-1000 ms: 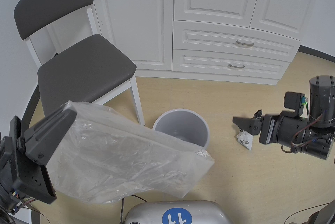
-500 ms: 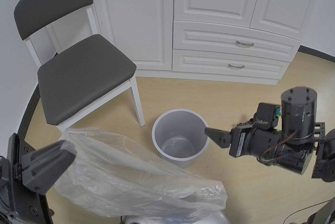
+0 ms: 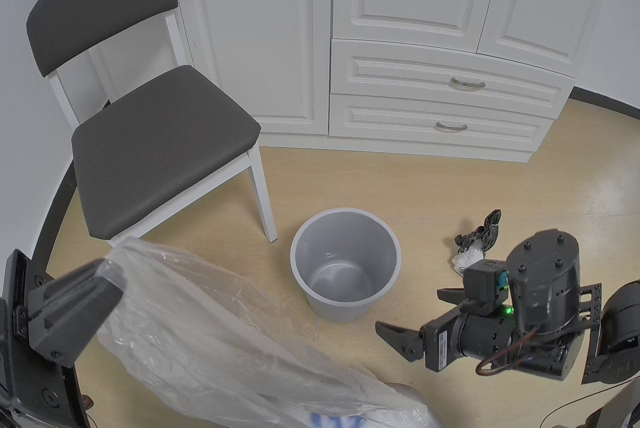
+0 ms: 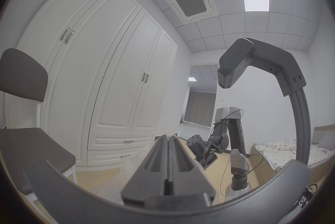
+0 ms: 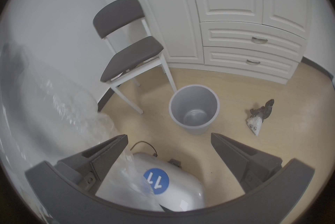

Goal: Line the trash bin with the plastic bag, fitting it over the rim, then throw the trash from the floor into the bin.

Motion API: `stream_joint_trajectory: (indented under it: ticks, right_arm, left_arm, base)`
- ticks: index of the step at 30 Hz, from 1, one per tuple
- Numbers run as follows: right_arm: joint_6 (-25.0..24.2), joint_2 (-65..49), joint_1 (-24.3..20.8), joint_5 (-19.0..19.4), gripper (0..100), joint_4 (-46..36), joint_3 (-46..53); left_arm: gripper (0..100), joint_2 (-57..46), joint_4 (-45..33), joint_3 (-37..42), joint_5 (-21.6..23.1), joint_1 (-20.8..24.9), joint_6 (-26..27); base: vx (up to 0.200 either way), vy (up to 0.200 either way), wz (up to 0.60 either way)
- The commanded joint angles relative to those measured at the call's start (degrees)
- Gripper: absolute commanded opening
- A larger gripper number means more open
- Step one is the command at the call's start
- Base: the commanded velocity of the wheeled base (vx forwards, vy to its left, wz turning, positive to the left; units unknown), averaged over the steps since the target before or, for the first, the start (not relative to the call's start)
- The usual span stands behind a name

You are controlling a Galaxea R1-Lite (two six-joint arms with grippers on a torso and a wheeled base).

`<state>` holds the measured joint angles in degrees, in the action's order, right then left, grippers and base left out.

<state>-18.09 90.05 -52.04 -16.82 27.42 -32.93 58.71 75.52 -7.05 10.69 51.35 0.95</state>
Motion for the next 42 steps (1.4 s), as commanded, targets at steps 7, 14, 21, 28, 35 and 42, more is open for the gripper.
stream_joint_trajectory:
  ticks: [7,14,21,28,35,42]
  right_arm:
    - [5.35,-9.72,-8.69,0.65,100,0.27,6.21]
    - [4.91,-9.81,-8.78,1.35,100,0.27,5.94]
    - [3.15,-5.68,-8.78,1.79,100,3.26,6.21]
    - [2.18,-2.42,-8.87,1.79,100,6.16,6.47]
    - [1.66,-1.81,-9.66,1.79,100,6.16,6.38]
    - [1.74,-2.07,-9.92,1.71,100,6.07,6.65]
  left_arm:
    - [0,-0.17,-0.37,-3.59,-0.32,-4.94,-3.06]
    - [0,-2.28,-0.29,-5.87,-0.32,-5.82,-6.31]
    - [0,-4.75,-0.64,-7.37,0.03,-5.64,-6.66]
    - [0,-5.18,-0.73,-8.16,-0.06,-5.73,-6.66]
    - [0,-5.1,-0.73,-8.51,-0.06,-5.73,-6.66]
    - [0,-5.18,-0.73,-9.04,-0.14,-5.91,-6.75]
  base:
    - [0.0,0.0,0.0]
    - [0.0,0.0,0.0]
    - [0.0,0.0,0.0]
    - [0.0,0.0,0.0]
    - [0.0,0.0,0.0]
    - [0.0,0.0,0.0]
